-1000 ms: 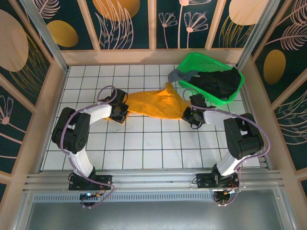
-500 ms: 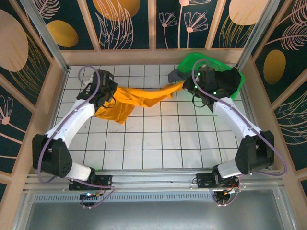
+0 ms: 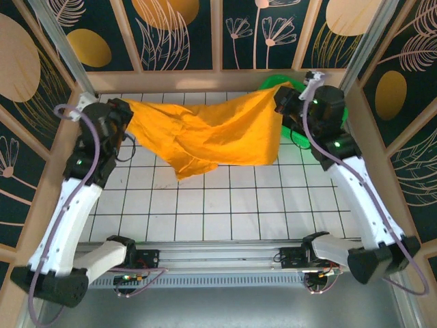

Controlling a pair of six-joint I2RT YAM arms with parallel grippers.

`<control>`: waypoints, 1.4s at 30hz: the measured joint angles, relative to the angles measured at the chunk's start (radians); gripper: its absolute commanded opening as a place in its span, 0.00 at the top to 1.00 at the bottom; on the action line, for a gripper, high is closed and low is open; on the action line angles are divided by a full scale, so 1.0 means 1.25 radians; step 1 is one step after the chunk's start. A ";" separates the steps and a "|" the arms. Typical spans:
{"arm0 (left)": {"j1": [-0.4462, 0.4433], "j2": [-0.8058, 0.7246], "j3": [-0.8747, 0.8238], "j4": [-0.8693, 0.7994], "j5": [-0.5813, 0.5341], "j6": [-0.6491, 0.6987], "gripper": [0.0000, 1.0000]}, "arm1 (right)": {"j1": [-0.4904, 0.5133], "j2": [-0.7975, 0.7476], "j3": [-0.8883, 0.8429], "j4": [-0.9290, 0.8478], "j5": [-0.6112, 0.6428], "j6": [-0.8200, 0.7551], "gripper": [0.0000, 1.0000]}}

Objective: Fold and stack the t-shirts

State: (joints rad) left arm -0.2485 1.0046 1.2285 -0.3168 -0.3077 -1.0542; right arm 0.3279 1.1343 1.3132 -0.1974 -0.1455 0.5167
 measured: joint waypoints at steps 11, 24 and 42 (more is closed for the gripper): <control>0.000 -0.095 0.044 -0.016 -0.119 0.038 1.00 | 0.000 -0.094 -0.048 -0.022 -0.053 0.051 1.00; 0.074 0.288 -0.012 0.007 -0.016 0.098 1.00 | 0.024 0.412 -0.074 -0.121 -0.001 0.095 0.41; 0.074 0.256 -0.052 0.011 0.059 0.171 1.00 | 0.602 0.270 -0.403 -0.103 0.109 -0.104 0.32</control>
State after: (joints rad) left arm -0.1566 1.3243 1.1629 -0.3035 -0.2344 -0.8410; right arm 1.0801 1.4719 0.8097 -0.3264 -0.0090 0.3870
